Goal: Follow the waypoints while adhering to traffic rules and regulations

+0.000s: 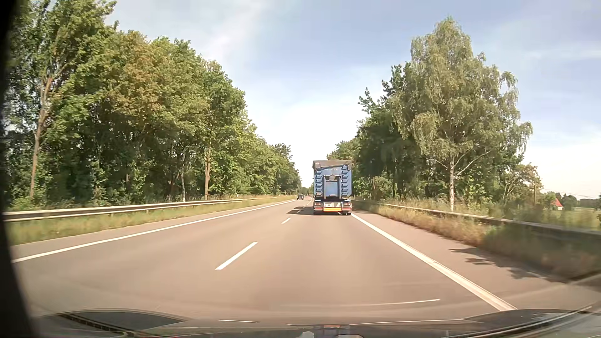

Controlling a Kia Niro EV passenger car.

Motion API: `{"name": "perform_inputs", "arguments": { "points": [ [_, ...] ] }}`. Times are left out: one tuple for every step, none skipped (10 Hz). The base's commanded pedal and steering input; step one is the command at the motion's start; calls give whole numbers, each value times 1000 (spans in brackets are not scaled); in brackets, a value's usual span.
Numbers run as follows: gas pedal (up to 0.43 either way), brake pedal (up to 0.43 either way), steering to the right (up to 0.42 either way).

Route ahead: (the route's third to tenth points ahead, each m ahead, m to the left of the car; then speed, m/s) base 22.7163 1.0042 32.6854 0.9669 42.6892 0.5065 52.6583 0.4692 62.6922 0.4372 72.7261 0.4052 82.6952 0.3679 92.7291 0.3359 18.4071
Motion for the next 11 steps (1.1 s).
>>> {"name": "perform_inputs", "arguments": {
  "points": [
    [150,0,-1],
    [150,0,0],
    [150,0,0],
    [150,0,0],
    [157,0,1],
    [157,0,1],
    [157,0,1],
    [169,0,1],
    [169,0,1],
    [169,0,1],
    [169,0,0]
  ]
}}
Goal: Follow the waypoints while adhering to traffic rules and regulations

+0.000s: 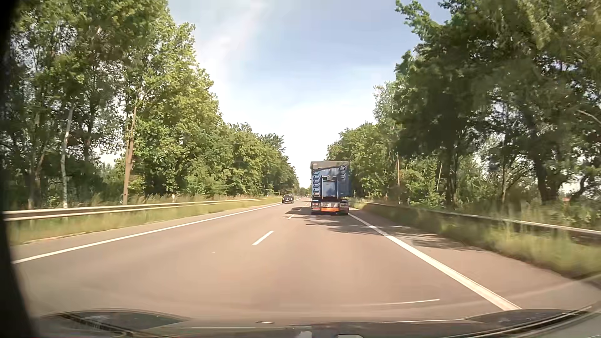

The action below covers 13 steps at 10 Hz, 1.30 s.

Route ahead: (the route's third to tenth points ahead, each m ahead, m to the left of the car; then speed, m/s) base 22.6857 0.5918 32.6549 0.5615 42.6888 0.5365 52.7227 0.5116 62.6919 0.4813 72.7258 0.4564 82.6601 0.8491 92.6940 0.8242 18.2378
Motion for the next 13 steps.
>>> {"name": "perform_inputs", "arguments": {
  "points": [
    [169,0,0],
    [177,0,0],
    [177,0,0],
    [177,0,0],
    [177,0,-1],
    [177,0,-3],
    [177,0,-4],
    [177,0,-4],
    [177,0,-3],
    [177,0,-3],
    [177,0,-4],
    [189,0,-3],
    [189,0,-2]
  ]
}}
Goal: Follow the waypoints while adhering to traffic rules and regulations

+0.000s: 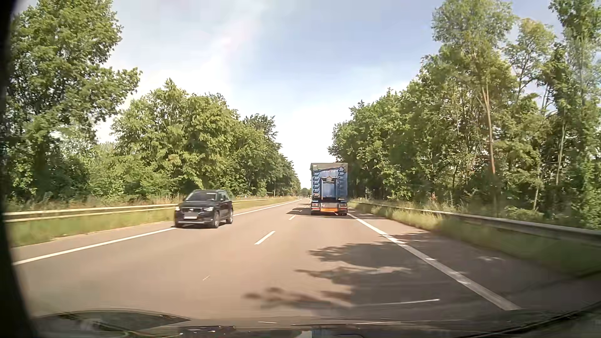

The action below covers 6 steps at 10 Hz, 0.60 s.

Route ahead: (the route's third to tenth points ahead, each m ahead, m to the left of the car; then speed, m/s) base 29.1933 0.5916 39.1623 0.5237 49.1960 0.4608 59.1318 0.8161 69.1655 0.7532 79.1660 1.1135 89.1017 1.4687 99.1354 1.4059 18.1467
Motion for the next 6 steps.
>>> {"name": "perform_inputs", "arguments": {
  "points": [
    [189,0,-2],
    [189,0,-1],
    [189,0,0],
    [189,0,1],
    [189,0,0],
    [189,0,0]
  ]
}}
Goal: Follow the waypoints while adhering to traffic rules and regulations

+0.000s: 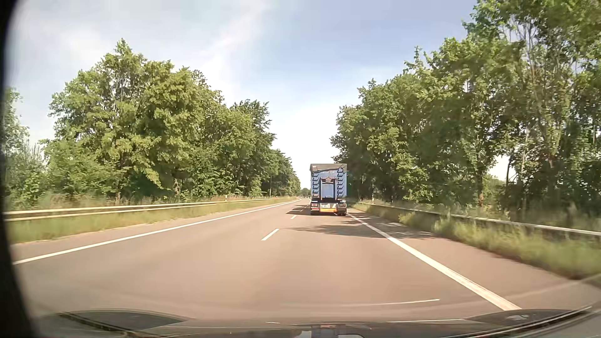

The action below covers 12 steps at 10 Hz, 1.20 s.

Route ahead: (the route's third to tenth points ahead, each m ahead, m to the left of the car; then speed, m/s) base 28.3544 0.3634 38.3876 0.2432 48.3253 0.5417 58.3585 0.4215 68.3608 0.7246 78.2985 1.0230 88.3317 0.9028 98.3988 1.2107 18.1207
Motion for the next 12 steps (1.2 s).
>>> {"name": "perform_inputs", "arguments": {
  "points": [
    [189,0,0],
    [189,0,0],
    [189,0,0],
    [189,0,0],
    [189,0,0],
    [189,0,0],
    [189,0,0],
    [189,0,0],
    [189,0,-1],
    [189,0,-1],
    [189,0,-1],
    [189,0,-1]
  ]
}}
